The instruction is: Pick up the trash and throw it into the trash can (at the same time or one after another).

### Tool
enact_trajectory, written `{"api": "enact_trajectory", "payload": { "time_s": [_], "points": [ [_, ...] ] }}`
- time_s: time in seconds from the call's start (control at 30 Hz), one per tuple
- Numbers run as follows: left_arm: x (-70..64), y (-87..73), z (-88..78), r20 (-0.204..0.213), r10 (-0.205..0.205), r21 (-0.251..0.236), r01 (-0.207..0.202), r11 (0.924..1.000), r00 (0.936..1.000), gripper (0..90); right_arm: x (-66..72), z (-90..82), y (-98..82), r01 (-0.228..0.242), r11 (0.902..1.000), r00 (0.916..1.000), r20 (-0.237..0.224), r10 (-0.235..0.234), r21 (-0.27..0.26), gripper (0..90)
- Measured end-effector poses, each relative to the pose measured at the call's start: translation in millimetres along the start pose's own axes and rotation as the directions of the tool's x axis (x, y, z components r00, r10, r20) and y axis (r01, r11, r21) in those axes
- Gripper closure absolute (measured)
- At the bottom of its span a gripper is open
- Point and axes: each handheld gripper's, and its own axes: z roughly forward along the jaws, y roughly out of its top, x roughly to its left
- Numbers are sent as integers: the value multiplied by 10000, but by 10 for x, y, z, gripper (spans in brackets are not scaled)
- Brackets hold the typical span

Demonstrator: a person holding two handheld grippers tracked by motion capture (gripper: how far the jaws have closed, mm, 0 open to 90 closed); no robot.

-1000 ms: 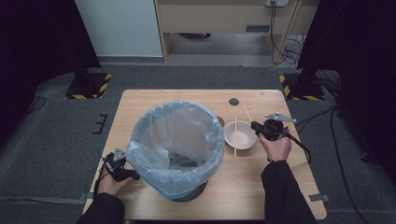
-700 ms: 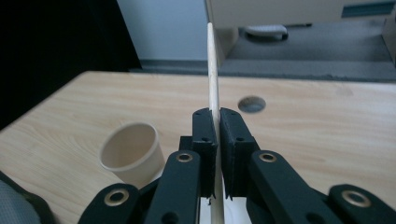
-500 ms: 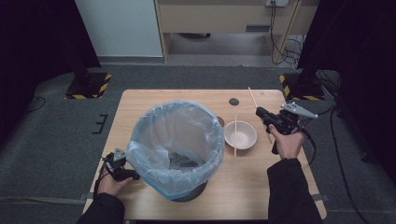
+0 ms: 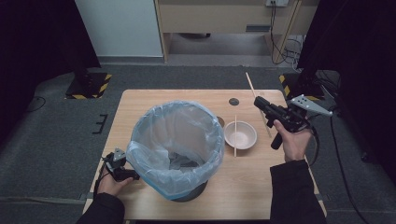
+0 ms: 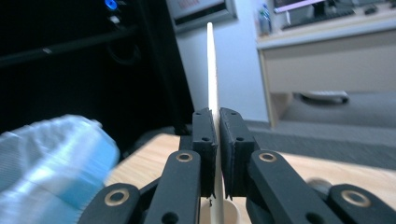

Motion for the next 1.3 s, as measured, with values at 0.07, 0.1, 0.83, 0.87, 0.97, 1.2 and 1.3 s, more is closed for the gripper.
{"api": "enact_trajectory", "payload": {
  "time_s": [0.07,0.1,0.83,0.87,0.97,1.2,1.3],
  "points": [
    [0,0,0,2,0,2,0,10000,10000,0,46,-32,58,-2,9998,9997,-252,-3,-218,858],
    [0,0,0,2,0,2,0,10000,10000,0,46,-32,58,-2,9998,9997,-252,-3,-218,858],
    [0,0,0,1,1,2,-1,10000,10000,0,621,-89,479,234,9893,9731,-2234,-556,-1442,858],
    [0,0,0,1,1,1,-1,10000,10000,0,675,-80,504,283,9889,9697,-2361,-627,-1461,858],
    [0,0,0,1,0,1,0,10000,10000,0,737,-67,529,361,9883,9659,-2486,-724,-1479,858],
    [0,0,0,1,-1,-1,1,10000,10000,0,943,0,584,506,9883,9519,-2924,-913,-1441,858],
    [0,0,0,2,0,1,0,10000,10000,0,1055,40,596,504,9867,9444,-3140,-973,-1543,858]
  ]
}}
